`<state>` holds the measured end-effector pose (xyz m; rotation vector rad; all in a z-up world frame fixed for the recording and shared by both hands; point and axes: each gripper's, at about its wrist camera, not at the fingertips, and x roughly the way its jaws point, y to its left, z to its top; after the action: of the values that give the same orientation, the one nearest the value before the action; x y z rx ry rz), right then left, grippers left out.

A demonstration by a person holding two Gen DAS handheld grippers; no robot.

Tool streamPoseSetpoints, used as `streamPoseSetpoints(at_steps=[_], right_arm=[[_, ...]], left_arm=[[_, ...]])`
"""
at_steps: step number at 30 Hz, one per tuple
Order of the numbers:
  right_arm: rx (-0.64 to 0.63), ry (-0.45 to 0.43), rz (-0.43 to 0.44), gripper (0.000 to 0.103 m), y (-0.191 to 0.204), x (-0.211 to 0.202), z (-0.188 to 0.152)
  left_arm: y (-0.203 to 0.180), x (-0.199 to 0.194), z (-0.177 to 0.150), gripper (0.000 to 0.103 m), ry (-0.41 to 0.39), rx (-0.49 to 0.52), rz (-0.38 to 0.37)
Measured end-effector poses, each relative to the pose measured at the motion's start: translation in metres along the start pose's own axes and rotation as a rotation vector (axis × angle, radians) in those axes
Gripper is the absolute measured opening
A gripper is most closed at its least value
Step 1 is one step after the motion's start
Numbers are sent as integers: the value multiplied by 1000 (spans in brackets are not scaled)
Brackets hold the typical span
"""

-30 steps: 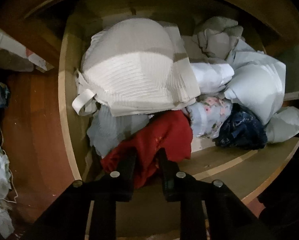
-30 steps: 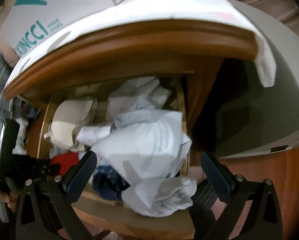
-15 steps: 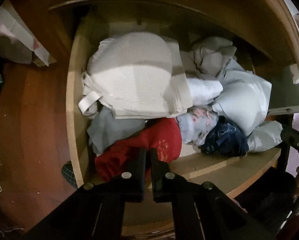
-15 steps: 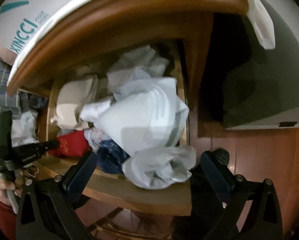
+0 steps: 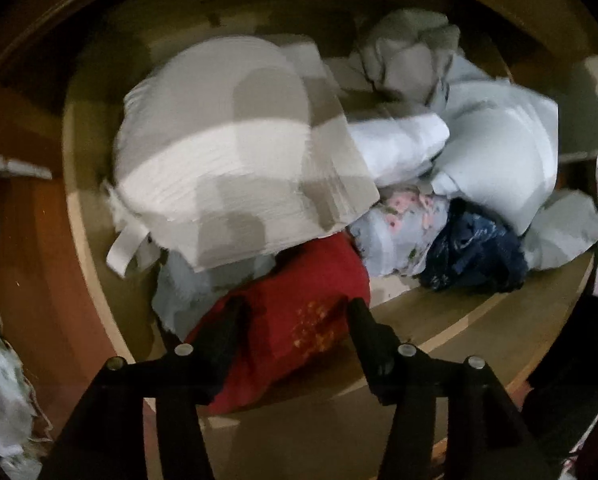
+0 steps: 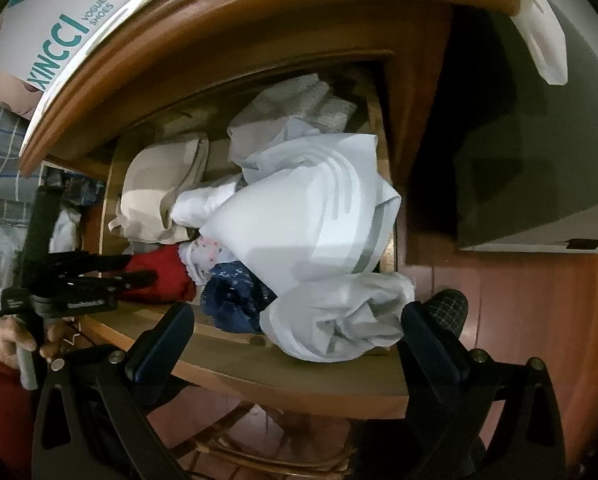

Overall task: Take underwear out of drawer
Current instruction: 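Grasp the red underwear with the left tool while the right tool approaches the drawer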

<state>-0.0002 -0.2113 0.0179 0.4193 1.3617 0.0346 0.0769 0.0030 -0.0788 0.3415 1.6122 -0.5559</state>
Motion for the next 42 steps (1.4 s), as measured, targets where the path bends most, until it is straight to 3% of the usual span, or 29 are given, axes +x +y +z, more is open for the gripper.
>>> streamPoseSetpoints(at_steps=[5, 9, 10, 12, 17, 21, 31, 36, 38, 42], right_arm=[[-3, 11, -19, 102, -1, 5, 2], [4, 15, -31, 102, -4, 4, 2], [3, 16, -33, 102, -3, 4, 2], [-7, 20, -43, 102, -2, 2, 3], [-15, 9, -53, 102, 3, -6, 5], [-28, 11, -69, 102, 7, -10, 3], [9, 79, -22, 102, 3, -2, 2], [47, 133, -15, 102, -1, 12, 0], [57, 150, -22, 99, -2, 19, -1], [88, 166, -21, 93, -2, 30, -1]], left_arm=[[-7, 16, 6, 67, 29, 35, 29], [-7, 18, 8, 67, 41, 20, 33], [-7, 19, 8, 64, 40, 18, 40], [-10, 23, 6, 46, 51, 4, 49], [-16, 19, -2, 30, 16, -13, 87], [-13, 8, -9, 28, -30, -59, 77], [6, -44, -33, 28, -202, -181, -101], [16, -69, -52, 28, -304, -222, -110], [20, -75, -65, 28, -341, -243, -116], [24, -80, -60, 28, -396, -258, -162]])
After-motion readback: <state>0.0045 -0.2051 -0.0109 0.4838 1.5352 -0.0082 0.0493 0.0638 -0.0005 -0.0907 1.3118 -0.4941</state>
